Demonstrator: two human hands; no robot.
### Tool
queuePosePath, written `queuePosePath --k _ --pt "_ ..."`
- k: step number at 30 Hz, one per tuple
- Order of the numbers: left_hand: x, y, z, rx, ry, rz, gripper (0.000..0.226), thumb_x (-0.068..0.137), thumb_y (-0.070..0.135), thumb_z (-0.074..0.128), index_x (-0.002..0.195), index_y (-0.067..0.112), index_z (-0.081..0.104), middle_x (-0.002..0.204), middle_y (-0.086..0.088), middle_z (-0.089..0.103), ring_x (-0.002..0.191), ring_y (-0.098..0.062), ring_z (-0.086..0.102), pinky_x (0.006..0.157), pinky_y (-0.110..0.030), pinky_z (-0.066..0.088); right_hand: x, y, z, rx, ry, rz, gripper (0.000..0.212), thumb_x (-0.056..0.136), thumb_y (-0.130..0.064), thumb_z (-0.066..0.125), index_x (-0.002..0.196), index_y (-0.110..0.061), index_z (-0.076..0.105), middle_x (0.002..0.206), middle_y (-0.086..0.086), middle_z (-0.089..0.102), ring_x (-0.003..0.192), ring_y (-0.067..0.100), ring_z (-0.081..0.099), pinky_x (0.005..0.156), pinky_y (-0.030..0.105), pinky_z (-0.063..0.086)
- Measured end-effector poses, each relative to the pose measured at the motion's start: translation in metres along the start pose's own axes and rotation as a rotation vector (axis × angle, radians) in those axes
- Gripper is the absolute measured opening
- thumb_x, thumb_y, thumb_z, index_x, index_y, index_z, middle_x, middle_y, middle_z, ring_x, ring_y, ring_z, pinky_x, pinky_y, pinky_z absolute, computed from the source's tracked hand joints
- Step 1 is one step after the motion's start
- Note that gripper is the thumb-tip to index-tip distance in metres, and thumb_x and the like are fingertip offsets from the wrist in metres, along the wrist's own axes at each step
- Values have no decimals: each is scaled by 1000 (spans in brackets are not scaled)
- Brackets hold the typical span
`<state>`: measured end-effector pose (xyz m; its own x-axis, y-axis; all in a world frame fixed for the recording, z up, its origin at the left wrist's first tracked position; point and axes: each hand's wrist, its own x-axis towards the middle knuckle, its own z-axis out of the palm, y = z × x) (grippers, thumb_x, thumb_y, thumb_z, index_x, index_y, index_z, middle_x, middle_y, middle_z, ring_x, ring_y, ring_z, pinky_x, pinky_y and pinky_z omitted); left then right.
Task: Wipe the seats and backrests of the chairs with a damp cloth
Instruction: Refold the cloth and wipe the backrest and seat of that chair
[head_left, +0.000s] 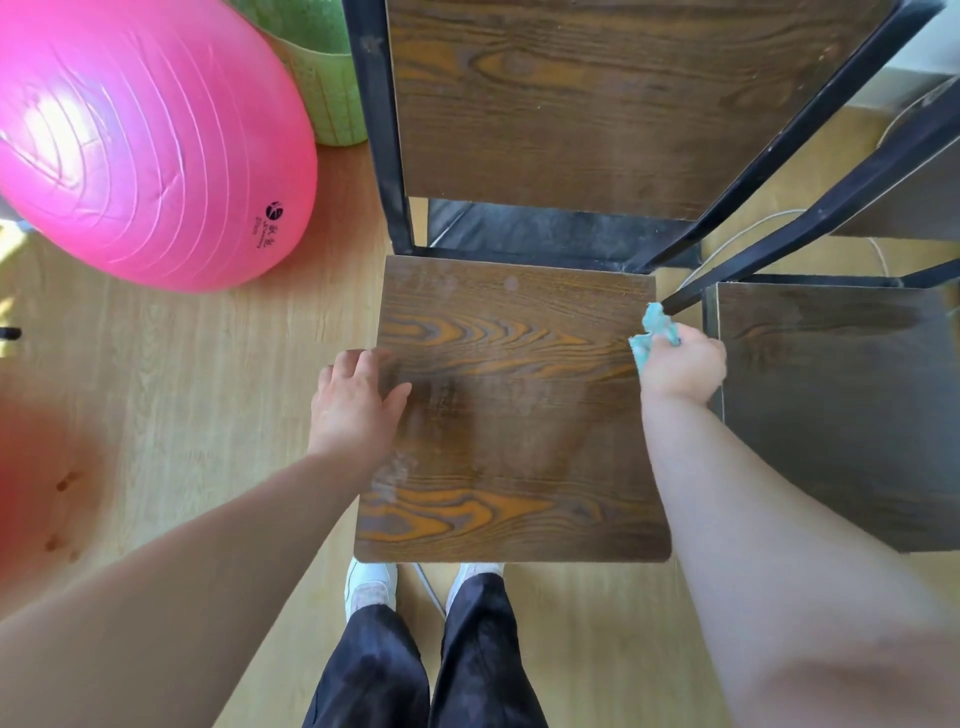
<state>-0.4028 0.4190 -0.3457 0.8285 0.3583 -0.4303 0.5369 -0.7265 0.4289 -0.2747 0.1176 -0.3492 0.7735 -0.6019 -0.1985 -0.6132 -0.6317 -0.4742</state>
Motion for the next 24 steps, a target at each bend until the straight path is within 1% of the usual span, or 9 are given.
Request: queuePosePath --k 5,7,10,13,15,19,22,24 --pt "19 0 5 21 25 -5 48 97 41 55 141 22 47 136 -5 48 124 -27 41 107 -40 37 26 -18 21 -41 -18 -43 32 100 -25 55 127 -10 65 126 8 52 110 25 61 76 22 43" --pt "25 2 6 11 29 -15 47 97 41 56 140 24 48 136 -5 48 124 -27 41 106 -40 37 25 -26 35 -45 -24 -52 35 100 -27 56 128 -9 64 126 8 51 109 24 62 75 22 43" --pt "32 6 7 -3 19 -14 45 97 41 56 139 25 48 134 -4 49 122 -27 42 106 -41 38 22 -32 51 -117 0 -54 39 98 -31 57 128 -7 62 125 10 49 107 25 62 74 23 45" --pt "37 8 8 -13 14 0 44 97 41 56 137 25 49 133 -4 49 120 -26 42 104 -41 39 17 -40 62 -143 -2 -74 41 98 -27 58 134 -8 57 128 11 47 113 25 58 82 28 54" --pt "40 9 7 -27 19 -3 44 97 42 55 137 25 48 134 -2 49 121 -25 41 105 -39 39 11 -49 69 -124 -19 -118 40 98 -23 57 136 -8 55 129 10 47 115 25 57 86 31 57" --pt "43 5 2 -61 22 -34 46 98 41 55 140 26 46 137 -3 47 125 -24 39 107 -38 36 -9 -70 88 -204 -86 -237 40 101 -22 52 139 -11 53 131 7 46 113 24 51 91 30 49" --pt "43 -3 -3 -59 31 -42 47 99 42 53 143 27 44 139 -2 47 126 -24 40 107 -39 38 -29 -84 101 -202 -129 -289 40 101 -21 52 140 -13 53 128 3 45 109 22 50 91 31 50" --pt "44 -11 -8 -53 36 -49 48 100 42 52 144 27 43 140 -2 46 126 -25 40 106 -40 39 -46 -93 110 -210 -160 -342 42 100 -20 54 141 -14 52 128 1 45 111 20 50 91 29 50"
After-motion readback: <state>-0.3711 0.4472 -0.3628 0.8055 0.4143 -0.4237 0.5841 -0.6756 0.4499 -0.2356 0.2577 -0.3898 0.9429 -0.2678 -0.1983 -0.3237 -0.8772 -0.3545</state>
